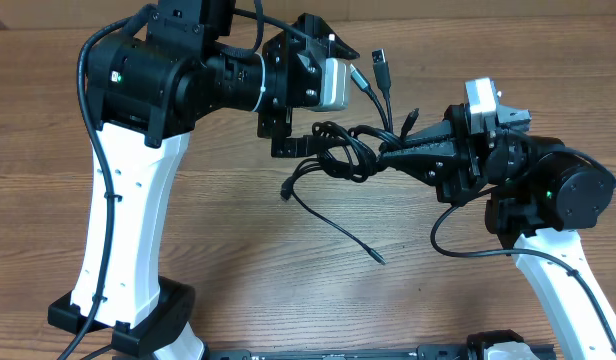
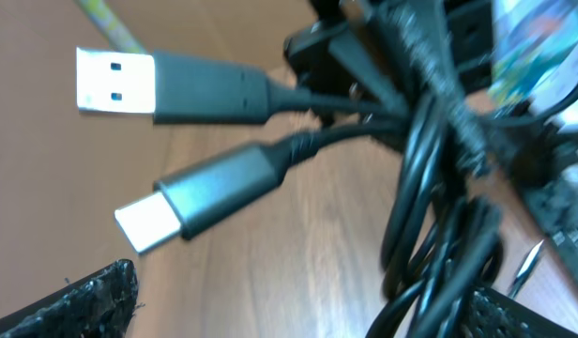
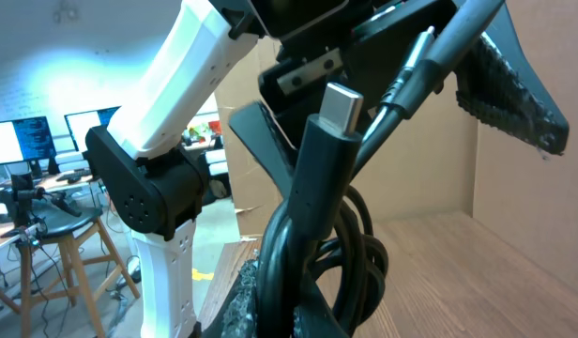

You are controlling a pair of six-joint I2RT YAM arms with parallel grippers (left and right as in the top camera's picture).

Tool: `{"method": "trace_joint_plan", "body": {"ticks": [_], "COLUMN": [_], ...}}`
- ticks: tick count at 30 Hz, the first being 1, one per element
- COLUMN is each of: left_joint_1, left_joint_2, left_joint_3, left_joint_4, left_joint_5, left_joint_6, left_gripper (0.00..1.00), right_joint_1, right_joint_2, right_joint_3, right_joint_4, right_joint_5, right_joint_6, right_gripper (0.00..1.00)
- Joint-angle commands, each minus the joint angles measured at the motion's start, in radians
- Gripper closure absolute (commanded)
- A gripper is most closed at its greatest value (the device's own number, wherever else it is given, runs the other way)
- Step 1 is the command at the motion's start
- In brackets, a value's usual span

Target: Untangle cables

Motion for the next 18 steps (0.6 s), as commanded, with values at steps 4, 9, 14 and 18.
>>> {"method": "trace_joint_plan", "body": {"ticks": [4,9,14,18], "left_joint_1": [-0.008,-0.016,-0.016,-0.020], "left_joint_2": [0.004,0.005,0.005,0.006], "left_joint_3": [0.008,0.008,0.008,0.008], "left_joint_4": [-0.018,-0.074,-0.127,-0.125], "left_joint_5": [0.145,0.153,0.146,0.171], "left_joint_6": [-0.166,-0.181,-0.181,-0.180], "left_gripper": [0.00,0.00,0.00,0.04], "right_joint_1": [0.005,0.005,0.005,0.005], "right_joint_2": [-0.004,-0.004,-0.004,-0.004], "right_joint_3": [0.013,0.013,0.013,0.013], "right_joint_4": [0.011,0.011,0.011,0.011], "right_joint_5": [0.005,0.010,0.016,0.016], "right_joint_6": [-0.005,-0.005,-0.005,-0.005], "right_gripper": [0.96,0.96,0.96,0.96]}}
